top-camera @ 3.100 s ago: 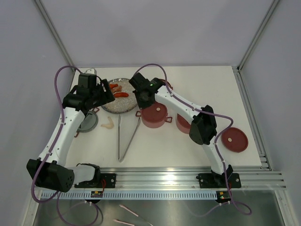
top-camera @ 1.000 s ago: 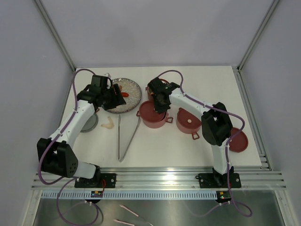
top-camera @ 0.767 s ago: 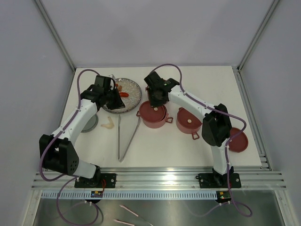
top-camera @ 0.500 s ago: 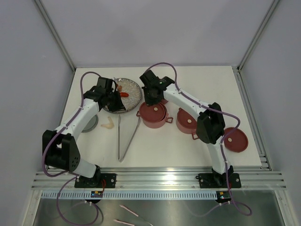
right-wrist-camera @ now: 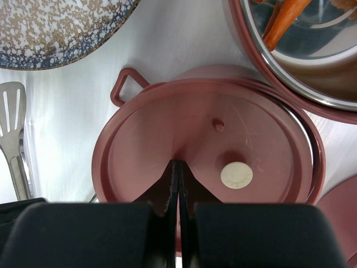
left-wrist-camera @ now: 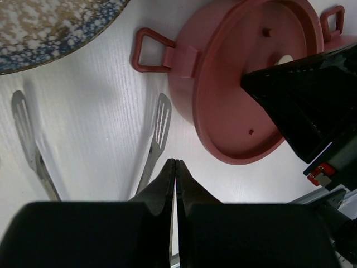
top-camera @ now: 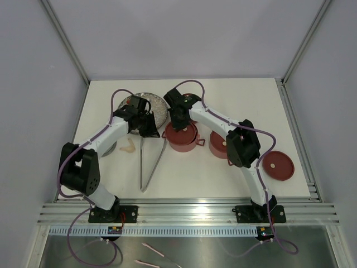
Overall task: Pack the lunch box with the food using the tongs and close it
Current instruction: Close the box lid on the packing box.
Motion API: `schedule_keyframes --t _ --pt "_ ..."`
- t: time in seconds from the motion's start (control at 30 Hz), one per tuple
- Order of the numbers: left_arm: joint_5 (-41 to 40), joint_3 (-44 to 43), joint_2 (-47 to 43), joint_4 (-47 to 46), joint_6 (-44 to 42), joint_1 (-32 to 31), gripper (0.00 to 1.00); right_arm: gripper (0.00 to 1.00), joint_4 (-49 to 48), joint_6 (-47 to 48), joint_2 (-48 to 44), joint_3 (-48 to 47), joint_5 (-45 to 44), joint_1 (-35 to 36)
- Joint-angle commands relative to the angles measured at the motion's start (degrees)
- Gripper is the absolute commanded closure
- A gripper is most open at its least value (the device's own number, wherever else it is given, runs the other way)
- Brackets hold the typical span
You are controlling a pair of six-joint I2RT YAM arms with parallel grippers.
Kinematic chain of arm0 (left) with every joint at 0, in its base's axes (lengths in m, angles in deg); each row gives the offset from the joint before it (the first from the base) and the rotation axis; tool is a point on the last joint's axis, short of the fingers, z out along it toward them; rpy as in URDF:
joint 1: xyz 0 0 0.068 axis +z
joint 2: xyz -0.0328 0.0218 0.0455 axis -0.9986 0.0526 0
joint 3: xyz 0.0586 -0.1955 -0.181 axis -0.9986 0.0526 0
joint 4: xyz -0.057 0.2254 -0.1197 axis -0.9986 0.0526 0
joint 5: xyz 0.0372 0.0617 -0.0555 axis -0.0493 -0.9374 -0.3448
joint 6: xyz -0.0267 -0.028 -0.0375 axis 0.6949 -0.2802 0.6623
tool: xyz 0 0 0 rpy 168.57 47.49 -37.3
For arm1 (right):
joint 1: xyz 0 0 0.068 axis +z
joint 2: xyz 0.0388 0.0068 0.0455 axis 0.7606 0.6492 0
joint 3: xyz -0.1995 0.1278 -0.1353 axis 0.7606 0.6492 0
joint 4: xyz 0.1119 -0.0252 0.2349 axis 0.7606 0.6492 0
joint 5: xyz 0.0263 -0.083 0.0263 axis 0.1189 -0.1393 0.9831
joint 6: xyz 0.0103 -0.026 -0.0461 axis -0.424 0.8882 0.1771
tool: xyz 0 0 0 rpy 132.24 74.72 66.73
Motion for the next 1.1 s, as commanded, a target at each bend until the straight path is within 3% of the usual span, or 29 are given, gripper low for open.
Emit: schedule_keyframes --t 0.0,1.07 --pt "1.9 -0.8 1.7 -3.6 0.9 -1.4 1.00 1.00 0.7 0.1 -1.5 1.2 -1.1 0.5" --pt "2.8 -4.9 10.7 -8.2 1.9 -4.2 1.00 1.00 0.8 -0.8 -8.1 1.6 -2.4 0.5"
